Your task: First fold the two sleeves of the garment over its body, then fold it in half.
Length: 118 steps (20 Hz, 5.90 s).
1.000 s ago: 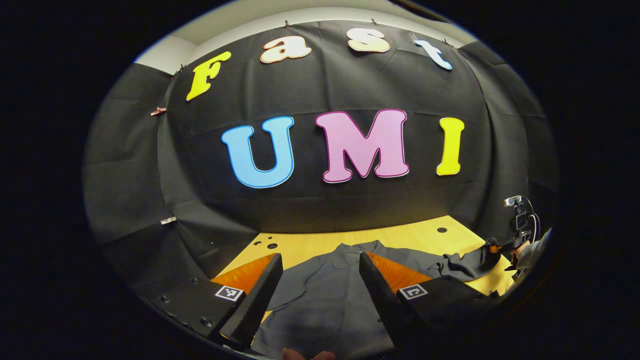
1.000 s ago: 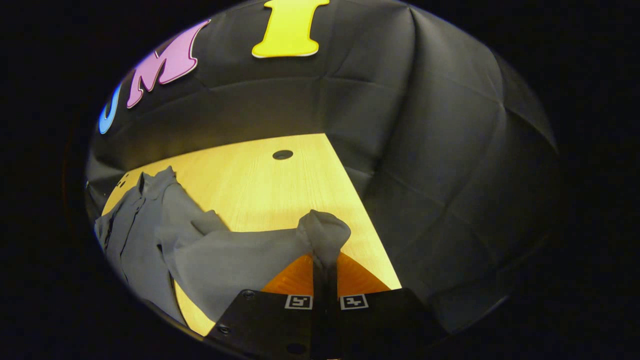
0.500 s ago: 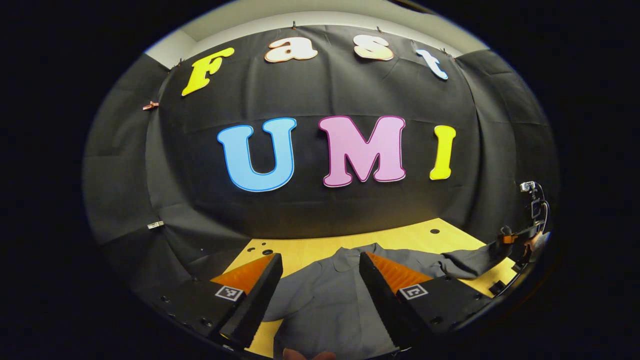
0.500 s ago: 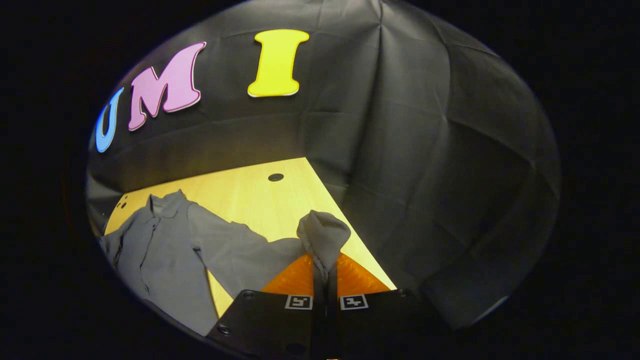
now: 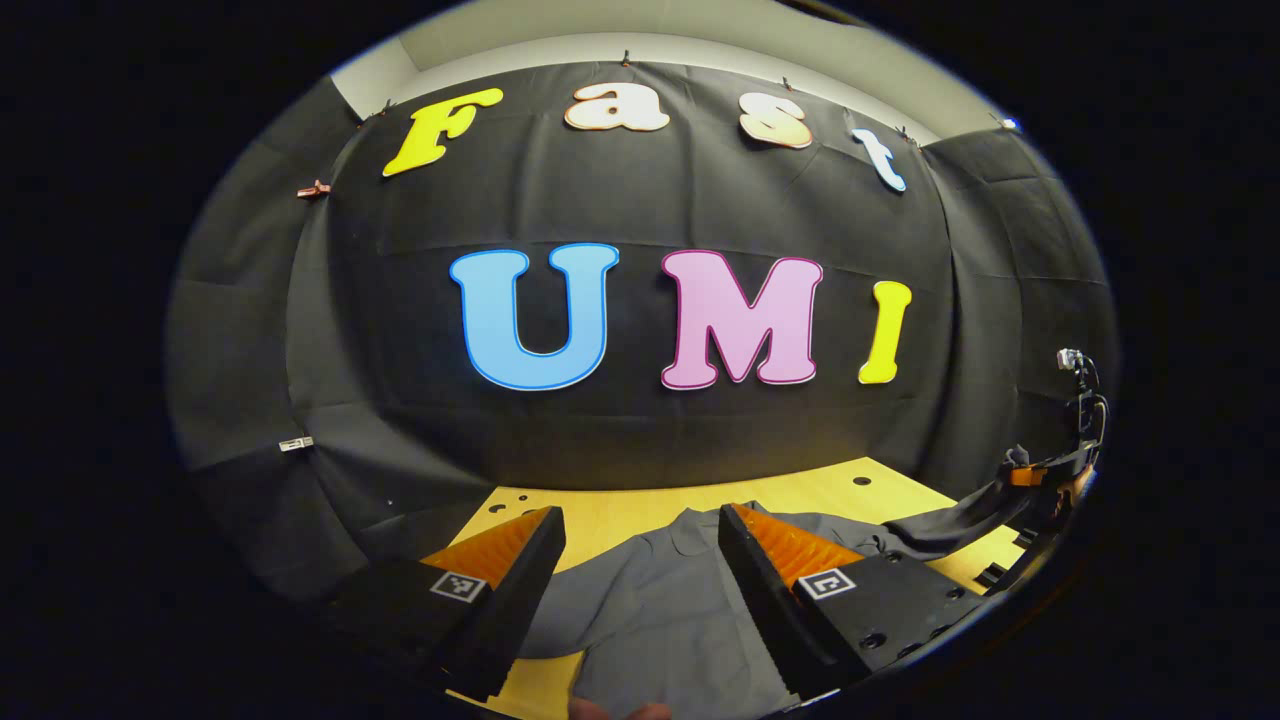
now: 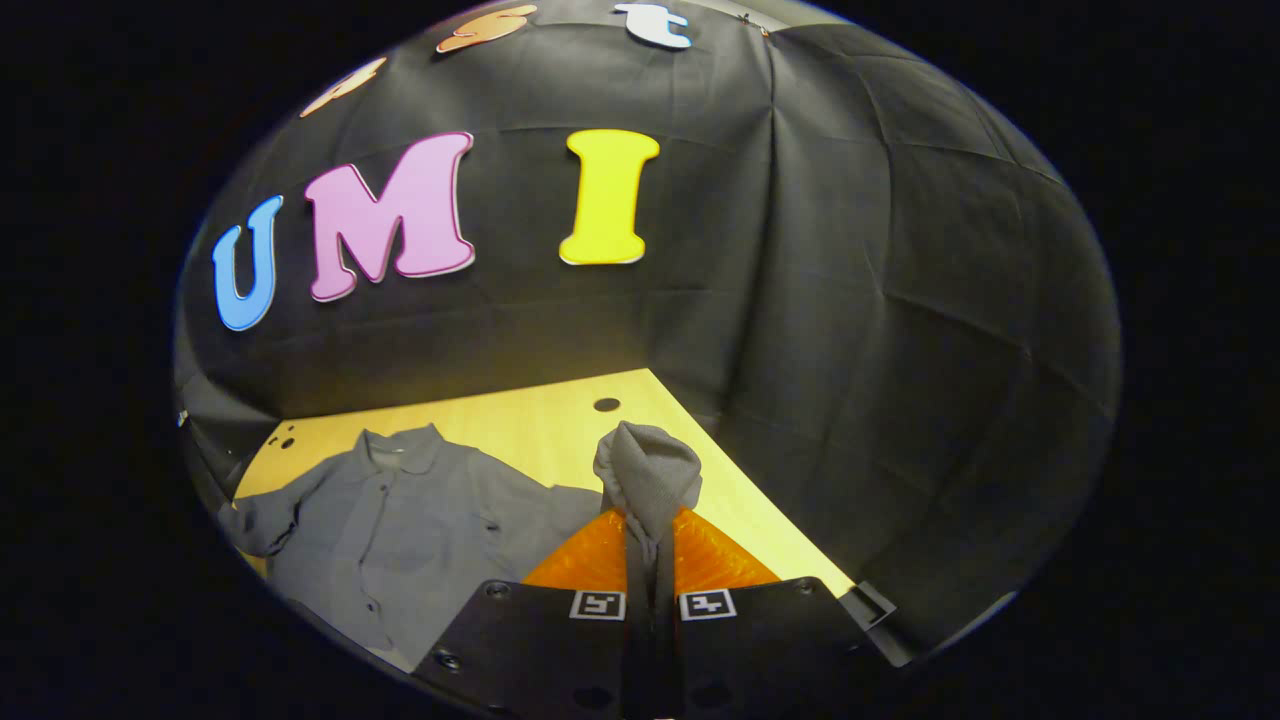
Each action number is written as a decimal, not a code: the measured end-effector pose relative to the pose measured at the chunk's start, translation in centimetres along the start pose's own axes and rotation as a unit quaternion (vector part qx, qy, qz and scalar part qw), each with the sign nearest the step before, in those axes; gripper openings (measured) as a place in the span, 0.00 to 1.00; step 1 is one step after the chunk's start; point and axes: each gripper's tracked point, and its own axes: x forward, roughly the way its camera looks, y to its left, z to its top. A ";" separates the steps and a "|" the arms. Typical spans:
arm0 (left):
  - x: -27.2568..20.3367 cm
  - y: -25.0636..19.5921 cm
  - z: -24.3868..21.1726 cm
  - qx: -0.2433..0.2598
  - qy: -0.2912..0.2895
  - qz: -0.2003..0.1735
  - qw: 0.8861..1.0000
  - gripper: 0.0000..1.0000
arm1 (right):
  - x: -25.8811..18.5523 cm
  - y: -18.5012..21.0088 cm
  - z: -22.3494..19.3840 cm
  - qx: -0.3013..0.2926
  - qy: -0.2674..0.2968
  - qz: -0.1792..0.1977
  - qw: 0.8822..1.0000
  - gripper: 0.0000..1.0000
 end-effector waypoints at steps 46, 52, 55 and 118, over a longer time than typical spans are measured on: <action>-0.8 23.4 -16.4 0.021 0.137 0.151 0.979 0.98 | 3.6 43.8 -22.6 -0.096 0.202 0.257 0.940 0.57; 2.0 24.2 -20.3 0.029 0.162 0.136 0.977 0.98 | -1.2 46.0 -20.3 -0.063 0.206 0.317 0.924 0.67; 3.4 25.4 -23.3 0.030 0.187 0.138 0.972 0.98 | -3.8 44.7 -17.7 -0.060 0.188 0.331 0.923 0.66; 12.4 -13.1 -20.4 0.008 0.230 -0.066 0.971 0.05 | -1.7 9.4 -12.1 0.019 0.152 0.154 0.976 0.67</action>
